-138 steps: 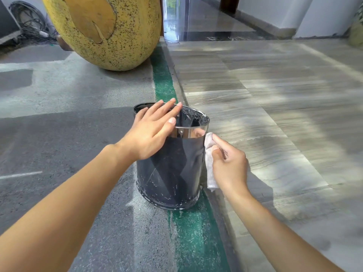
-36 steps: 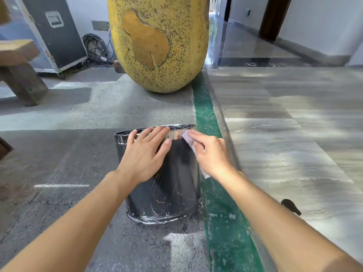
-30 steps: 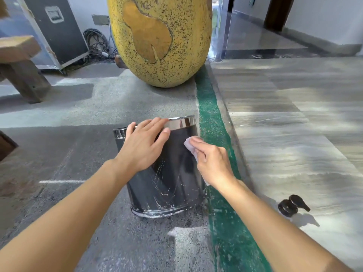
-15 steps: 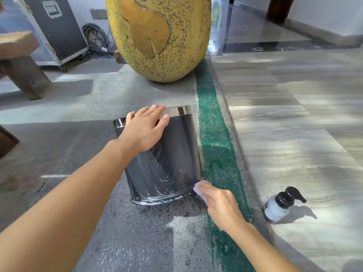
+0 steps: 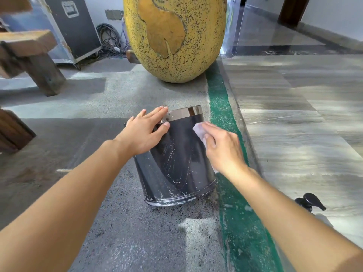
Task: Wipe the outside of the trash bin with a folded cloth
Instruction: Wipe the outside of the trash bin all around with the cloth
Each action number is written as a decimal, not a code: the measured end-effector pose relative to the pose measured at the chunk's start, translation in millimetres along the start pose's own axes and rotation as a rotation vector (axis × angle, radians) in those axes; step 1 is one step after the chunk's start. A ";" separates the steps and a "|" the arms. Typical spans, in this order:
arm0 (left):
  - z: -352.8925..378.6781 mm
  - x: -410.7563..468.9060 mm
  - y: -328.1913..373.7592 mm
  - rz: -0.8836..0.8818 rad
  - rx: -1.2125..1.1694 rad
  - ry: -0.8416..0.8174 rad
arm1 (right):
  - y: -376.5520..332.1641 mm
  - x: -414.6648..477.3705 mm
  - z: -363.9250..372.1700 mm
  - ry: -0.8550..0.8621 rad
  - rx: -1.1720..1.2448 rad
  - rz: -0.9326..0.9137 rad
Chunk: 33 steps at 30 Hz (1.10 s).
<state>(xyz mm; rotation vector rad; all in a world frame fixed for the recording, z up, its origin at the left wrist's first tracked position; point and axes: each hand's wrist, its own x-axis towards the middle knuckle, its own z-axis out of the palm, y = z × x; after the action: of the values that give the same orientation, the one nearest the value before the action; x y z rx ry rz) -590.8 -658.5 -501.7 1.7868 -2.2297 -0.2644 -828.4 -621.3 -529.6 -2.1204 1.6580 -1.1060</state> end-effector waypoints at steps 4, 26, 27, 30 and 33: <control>3.1 -9.2 -2.1 -0.003 -0.035 0.020 | -24.5 19.1 11.1 0.025 -0.078 -0.112; 7.0 -7.8 33.2 -0.116 -0.021 -0.005 | 36.1 -123.3 44.8 -0.349 -0.230 0.026; 5.0 -7.3 34.5 -0.096 -0.045 -0.005 | 41.3 -127.3 45.0 -0.354 -0.237 0.017; 1.4 -10.9 27.6 0.011 -0.202 0.059 | 44.7 -130.2 38.8 -0.375 -0.234 0.010; 10.8 -22.3 15.3 0.103 -0.133 0.107 | 44.3 -133.1 32.4 -0.411 -0.238 0.014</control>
<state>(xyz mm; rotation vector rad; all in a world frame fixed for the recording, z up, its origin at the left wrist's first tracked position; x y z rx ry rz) -603.9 -633.7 -509.4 1.5759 -2.1677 -0.2823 -848.8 -523.8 -633.6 -2.2763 1.6599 -0.4377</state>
